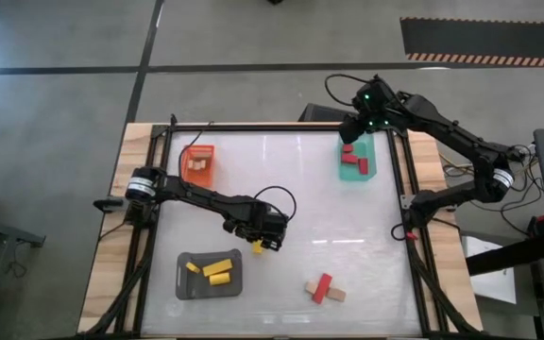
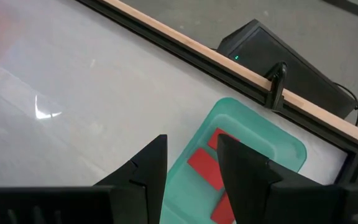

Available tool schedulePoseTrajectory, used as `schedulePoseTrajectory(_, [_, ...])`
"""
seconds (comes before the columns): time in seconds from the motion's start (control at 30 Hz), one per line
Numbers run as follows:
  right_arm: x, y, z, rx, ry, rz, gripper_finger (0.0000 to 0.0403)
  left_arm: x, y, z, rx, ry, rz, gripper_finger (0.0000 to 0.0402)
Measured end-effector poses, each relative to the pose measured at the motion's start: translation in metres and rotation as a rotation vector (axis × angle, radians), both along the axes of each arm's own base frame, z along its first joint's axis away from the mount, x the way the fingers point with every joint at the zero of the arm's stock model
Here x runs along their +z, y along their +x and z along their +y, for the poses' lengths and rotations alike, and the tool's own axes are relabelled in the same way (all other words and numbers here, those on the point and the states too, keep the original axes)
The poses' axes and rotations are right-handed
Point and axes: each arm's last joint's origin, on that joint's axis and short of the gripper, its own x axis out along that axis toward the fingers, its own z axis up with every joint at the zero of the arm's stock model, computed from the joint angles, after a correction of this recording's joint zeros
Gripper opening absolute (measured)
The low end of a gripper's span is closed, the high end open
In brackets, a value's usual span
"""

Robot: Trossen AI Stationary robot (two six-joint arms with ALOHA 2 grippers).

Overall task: Sort & place blocks by color
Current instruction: Put the yellow block into the black bin

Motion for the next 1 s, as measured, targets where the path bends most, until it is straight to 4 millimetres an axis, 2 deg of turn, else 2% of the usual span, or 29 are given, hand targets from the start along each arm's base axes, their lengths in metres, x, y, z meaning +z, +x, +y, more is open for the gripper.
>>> schedulePoseTrajectory(0.2, [0.000,0.000,0.000,0.003,-0.001,0.001,0.0130,-0.013,-0.003,0.001,0.000,0.003,0.021,0.0219])
schedulePoseTrajectory(0.4, [0.000,0.000,0.000,0.004,-0.002,0.001,0.0130,-0.014,-0.004,0.001,-0.002,0.005,0.023,0.0214])
schedulePoseTrajectory(0.77, [0.000,0.000,0.000,0.004,-0.002,0.002,0.0130,-0.014,-0.003,0.001,-0.008,0.006,0.016,0.0121])
schedulePoseTrajectory(0.9, [0.000,0.000,0.000,0.004,-0.002,0.002,0.0130,-0.010,-0.003,0.001,-0.011,0.003,-0.003,0.0120])
schedulePoseTrajectory(1.0, [0.000,0.000,0.000,0.003,-0.002,0.001,0.0130,0.001,0.001,0.000,-0.051,0.006,-0.045,0.0125])
